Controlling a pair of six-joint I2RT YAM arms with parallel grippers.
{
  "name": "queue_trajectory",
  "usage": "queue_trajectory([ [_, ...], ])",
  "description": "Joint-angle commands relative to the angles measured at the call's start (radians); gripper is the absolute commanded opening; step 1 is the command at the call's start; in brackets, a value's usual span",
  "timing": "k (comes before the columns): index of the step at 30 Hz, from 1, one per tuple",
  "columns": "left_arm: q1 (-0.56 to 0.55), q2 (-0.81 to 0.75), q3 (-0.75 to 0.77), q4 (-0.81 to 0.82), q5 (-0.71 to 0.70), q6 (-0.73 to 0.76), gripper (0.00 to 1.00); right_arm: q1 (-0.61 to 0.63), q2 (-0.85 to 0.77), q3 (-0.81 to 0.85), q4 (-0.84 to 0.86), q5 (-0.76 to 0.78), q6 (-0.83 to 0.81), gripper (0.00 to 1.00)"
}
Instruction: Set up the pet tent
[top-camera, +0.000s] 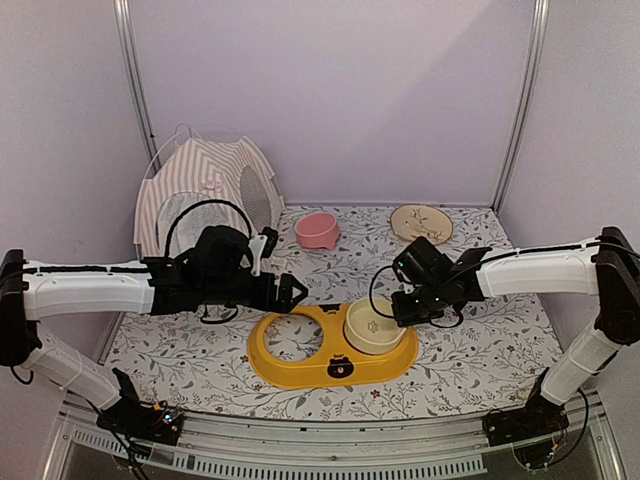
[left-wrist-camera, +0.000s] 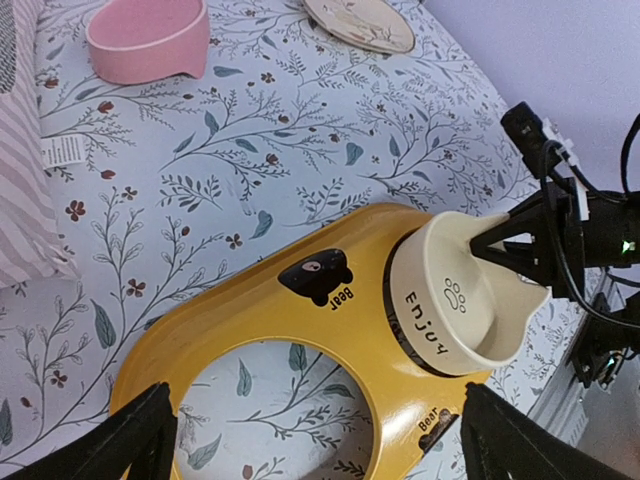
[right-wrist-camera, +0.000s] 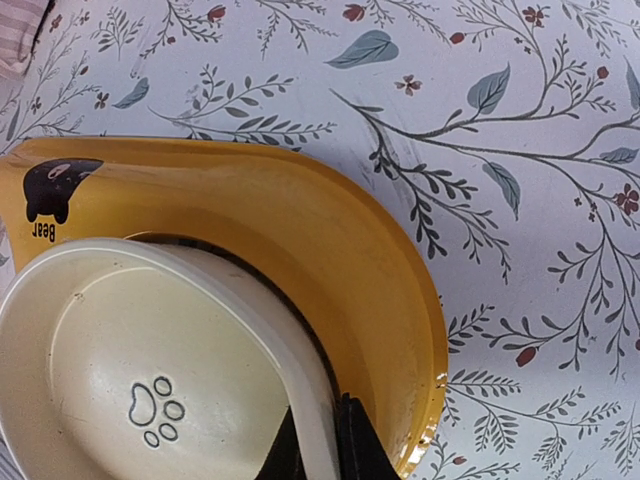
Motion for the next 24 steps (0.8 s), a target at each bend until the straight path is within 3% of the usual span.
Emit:
queue_trajectory([
  [1,0.011,-0.012,0.003,-0.008,-0.002,0.004,1.00,0.007,0.002,0.050,0.012,0.022,0.015,0.00],
  [5,0.012,-0.012,0.007,-0.013,-0.002,0.004,0.99,0.008,0.005,0.057,0.002,0.024,0.013,0.06],
  [24,0.011,-0.095,-0.085,-0.096,-0.045,-0.021,0.99,0.009,0.015,0.071,-0.008,0.022,0.007,0.17],
])
